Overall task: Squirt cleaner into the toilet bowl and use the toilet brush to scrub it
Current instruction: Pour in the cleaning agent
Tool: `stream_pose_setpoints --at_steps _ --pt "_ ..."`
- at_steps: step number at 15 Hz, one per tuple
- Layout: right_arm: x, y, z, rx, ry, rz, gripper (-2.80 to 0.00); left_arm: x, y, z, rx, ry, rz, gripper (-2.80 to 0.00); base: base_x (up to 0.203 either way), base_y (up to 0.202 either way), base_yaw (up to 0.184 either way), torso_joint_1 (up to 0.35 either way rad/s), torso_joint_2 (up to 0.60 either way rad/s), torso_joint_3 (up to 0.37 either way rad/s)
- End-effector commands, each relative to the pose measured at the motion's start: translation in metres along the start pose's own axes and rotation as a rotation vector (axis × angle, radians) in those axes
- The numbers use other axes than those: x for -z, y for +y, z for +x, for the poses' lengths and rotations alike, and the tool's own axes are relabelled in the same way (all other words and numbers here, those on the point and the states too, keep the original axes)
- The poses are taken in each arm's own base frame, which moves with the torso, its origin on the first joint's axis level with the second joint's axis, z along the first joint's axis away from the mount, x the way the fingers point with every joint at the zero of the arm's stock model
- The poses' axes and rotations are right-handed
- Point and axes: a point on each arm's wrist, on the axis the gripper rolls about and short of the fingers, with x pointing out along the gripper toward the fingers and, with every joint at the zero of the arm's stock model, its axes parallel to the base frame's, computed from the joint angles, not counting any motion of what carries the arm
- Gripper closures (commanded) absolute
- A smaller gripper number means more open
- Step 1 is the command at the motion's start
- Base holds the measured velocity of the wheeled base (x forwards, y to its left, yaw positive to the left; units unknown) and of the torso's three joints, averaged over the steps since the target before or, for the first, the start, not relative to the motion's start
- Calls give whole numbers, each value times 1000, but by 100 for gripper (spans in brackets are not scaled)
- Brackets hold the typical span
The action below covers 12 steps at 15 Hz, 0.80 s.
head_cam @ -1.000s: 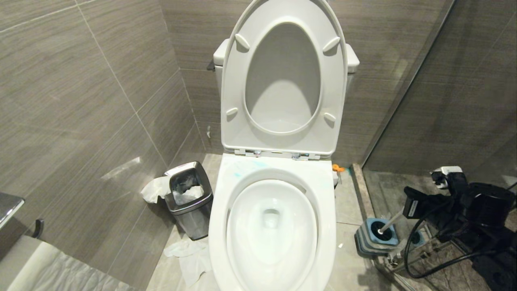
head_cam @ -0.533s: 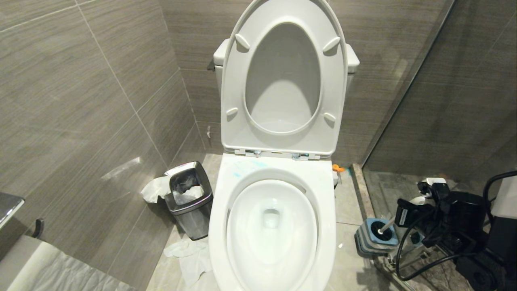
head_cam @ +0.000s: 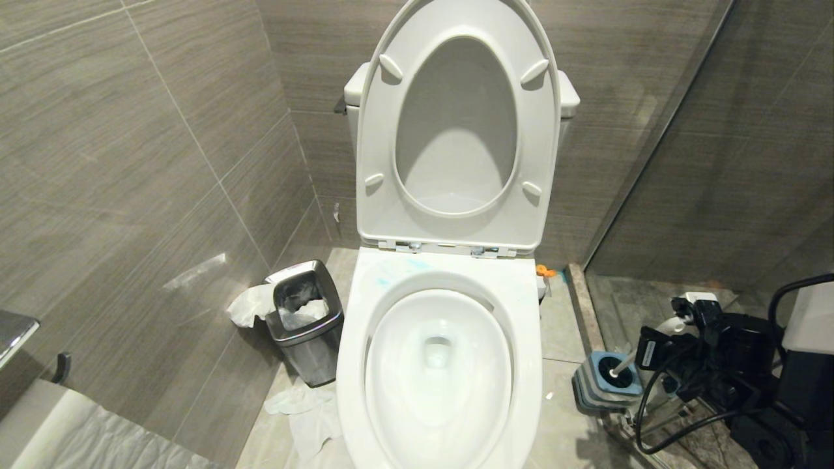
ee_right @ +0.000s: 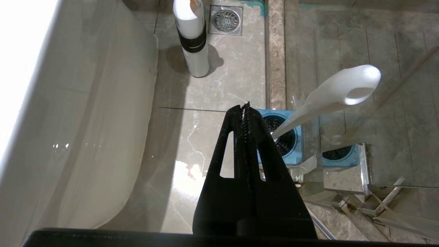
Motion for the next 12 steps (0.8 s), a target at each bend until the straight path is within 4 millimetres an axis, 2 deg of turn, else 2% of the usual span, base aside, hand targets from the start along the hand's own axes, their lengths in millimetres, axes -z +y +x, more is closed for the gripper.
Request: stream_pose_setpoints --at_steps 1,12 --pt "1 0 2 0 -6 2 0 0 0 0 1 2 0 0 0 0 0 0 0 0" --pt "6 1 25 3 -21 3 0 0 0 0 1 3 0 0 0 0 0 0 0 0"
